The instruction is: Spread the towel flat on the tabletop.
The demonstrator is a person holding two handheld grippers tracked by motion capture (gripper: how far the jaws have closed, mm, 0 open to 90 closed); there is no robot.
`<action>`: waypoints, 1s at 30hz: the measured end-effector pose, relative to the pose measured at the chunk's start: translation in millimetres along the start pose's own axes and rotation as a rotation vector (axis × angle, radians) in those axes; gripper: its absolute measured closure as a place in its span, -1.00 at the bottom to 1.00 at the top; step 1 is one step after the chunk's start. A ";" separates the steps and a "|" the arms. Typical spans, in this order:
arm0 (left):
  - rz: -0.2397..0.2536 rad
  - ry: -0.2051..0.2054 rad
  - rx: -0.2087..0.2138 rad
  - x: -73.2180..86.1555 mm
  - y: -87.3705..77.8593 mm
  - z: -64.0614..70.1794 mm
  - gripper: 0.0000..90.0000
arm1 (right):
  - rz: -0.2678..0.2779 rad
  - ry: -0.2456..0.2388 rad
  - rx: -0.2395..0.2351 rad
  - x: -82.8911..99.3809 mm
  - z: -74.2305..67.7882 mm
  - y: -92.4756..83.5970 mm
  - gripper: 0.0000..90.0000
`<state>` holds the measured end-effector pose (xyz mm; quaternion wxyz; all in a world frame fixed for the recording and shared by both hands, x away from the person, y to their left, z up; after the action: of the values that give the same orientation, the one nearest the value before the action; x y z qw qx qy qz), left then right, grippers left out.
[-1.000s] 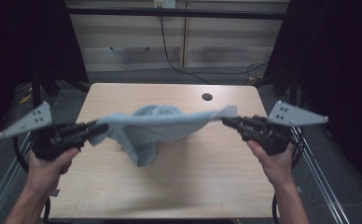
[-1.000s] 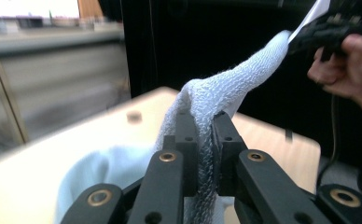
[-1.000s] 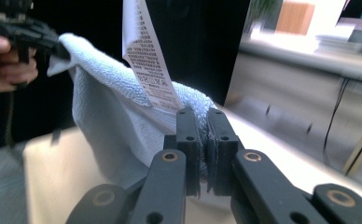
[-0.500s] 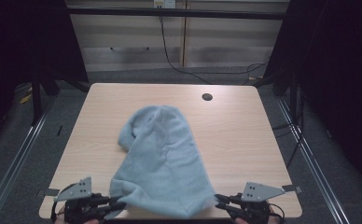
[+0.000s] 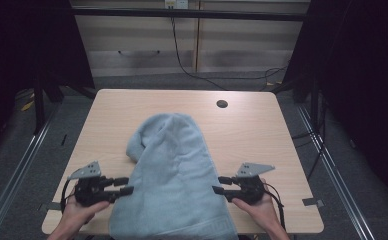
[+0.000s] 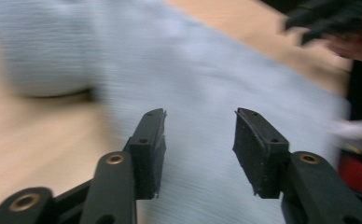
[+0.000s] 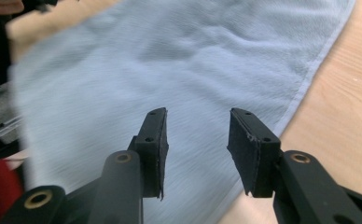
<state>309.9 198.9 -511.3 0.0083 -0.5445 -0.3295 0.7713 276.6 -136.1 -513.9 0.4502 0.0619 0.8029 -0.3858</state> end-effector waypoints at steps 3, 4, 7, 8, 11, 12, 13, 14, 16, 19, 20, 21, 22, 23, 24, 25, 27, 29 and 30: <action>-0.029 -0.033 -0.063 3.0 13.6 -25.0 0.05 | -0.053 0.008 0.044 -1.7 20.4 26.2 0.22; -0.042 -0.030 -0.071 4.5 17.8 -29.0 0.03 | -0.072 0.004 0.058 -1.1 25.7 33.8 0.21; -0.073 -0.031 -0.078 8.7 29.2 -32.8 -0.03 | -0.113 -0.010 0.091 -0.2 33.5 51.2 0.18; -0.086 -0.030 -0.078 10.5 32.5 -32.2 -0.03 | -0.119 -0.016 0.104 -0.5 35.4 55.3 0.17; -0.117 -0.006 -0.060 15.6 39.5 -25.8 0.32 | -0.113 -0.035 0.127 0.3 34.9 60.8 0.30; -0.117 0.013 -0.052 16.0 40.8 -22.0 0.52 | -0.118 -0.054 0.139 1.0 33.7 60.2 0.45; -0.120 0.032 -0.049 16.0 41.2 -18.5 0.74 | -0.129 -0.070 0.146 2.3 32.0 58.5 0.60; -0.124 0.047 -0.048 15.4 41.3 -15.3 0.82 | -0.138 -0.073 0.142 3.9 29.6 56.8 0.75; -0.115 0.050 -0.026 14.2 39.2 -7.9 0.87 | -0.150 -0.086 0.137 8.8 24.3 51.5 0.86; -0.104 0.069 0.017 15.8 33.2 8.6 0.87 | -0.166 -0.092 0.110 20.8 13.6 38.3 0.90; -0.106 0.075 0.023 16.8 32.2 13.3 0.87 | -0.177 -0.093 0.099 27.4 7.5 30.8 0.90; -0.113 0.091 0.033 18.2 30.9 19.1 0.87 | -0.182 -0.098 0.098 31.4 3.8 25.8 0.90; -0.115 0.100 0.043 18.6 30.1 25.8 0.86 | -0.185 -0.101 0.088 36.9 -1.8 19.0 0.90; -0.112 0.118 0.063 18.3 28.8 34.2 0.86 | -0.188 -0.099 0.074 42.6 -7.4 12.0 0.90; -0.107 0.118 0.074 18.3 28.2 39.6 0.86 | -0.188 -0.095 0.054 49.4 -14.4 3.6 0.90; -0.104 0.123 0.091 18.8 27.3 46.9 0.86 | -0.191 -0.090 0.052 53.6 -18.1 -1.9 0.90; -0.113 0.147 0.117 22.5 25.2 60.5 0.85 | -0.205 -0.084 0.028 66.2 -29.9 -13.4 0.90; -0.112 0.148 0.156 25.7 23.5 74.4 0.84 | -0.221 -0.089 0.013 79.6 -42.9 -22.4 0.90; -0.118 0.155 0.178 27.3 23.3 81.0 0.84 | -0.227 -0.077 0.000 85.7 -49.6 -26.3 0.89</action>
<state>238.4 150.3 -530.8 0.1273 -0.5792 -0.2895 0.7514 181.0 -142.2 -550.3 0.4340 -0.0443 0.7868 -0.4365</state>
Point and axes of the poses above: each handheld gripper's, and its own axes: y roughly forward along the jaws, x roughly out of its underside, z roughly to its right, the point moved 8 cm from there along y, roughly forward along the jaws, and after that the axes turned 8 degrees about y, right-handed, at the moved point
